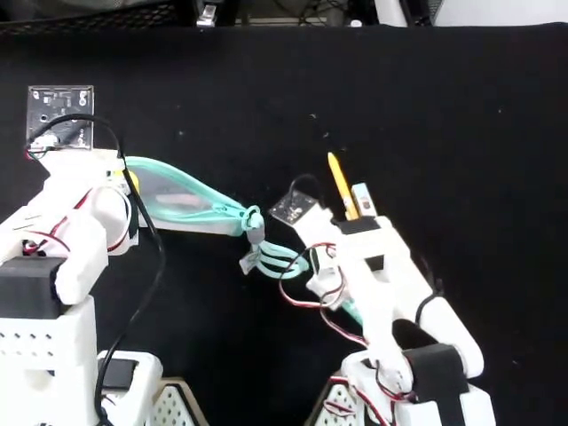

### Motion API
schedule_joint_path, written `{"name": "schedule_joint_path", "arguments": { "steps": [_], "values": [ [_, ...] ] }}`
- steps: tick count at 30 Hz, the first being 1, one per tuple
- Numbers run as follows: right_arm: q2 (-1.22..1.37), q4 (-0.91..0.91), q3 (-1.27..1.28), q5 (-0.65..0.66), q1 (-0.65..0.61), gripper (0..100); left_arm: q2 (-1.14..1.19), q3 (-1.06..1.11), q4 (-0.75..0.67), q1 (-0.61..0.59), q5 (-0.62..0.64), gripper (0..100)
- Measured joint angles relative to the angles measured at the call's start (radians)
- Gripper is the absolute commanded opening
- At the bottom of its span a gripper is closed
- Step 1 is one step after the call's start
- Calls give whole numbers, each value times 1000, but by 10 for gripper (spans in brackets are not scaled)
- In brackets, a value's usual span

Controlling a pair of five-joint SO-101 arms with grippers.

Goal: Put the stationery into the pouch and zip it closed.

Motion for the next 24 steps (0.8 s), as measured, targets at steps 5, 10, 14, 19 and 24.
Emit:
{"name": "schedule_joint_path", "arguments": {
  "steps": [5, 10, 14, 19, 24],
  "values": [
    [-149, 98, 2, 0, -5, 11, 0, 0, 0, 0, 0, 30],
    [-542, 269, -81, -15, -5, 11, -2, 11, -8, 0, 0, 30],
    [-922, 269, -206, -155, -31, 11, -2, 32, -44, 0, 0, 30],
    [-1125, 54, -296, -344, -198, 11, -2, 34, -44, 0, 0, 30],
    [-1062, -288, -296, -456, -384, 11, -2, 34, -44, 0, 0, 30]
  ]
}}
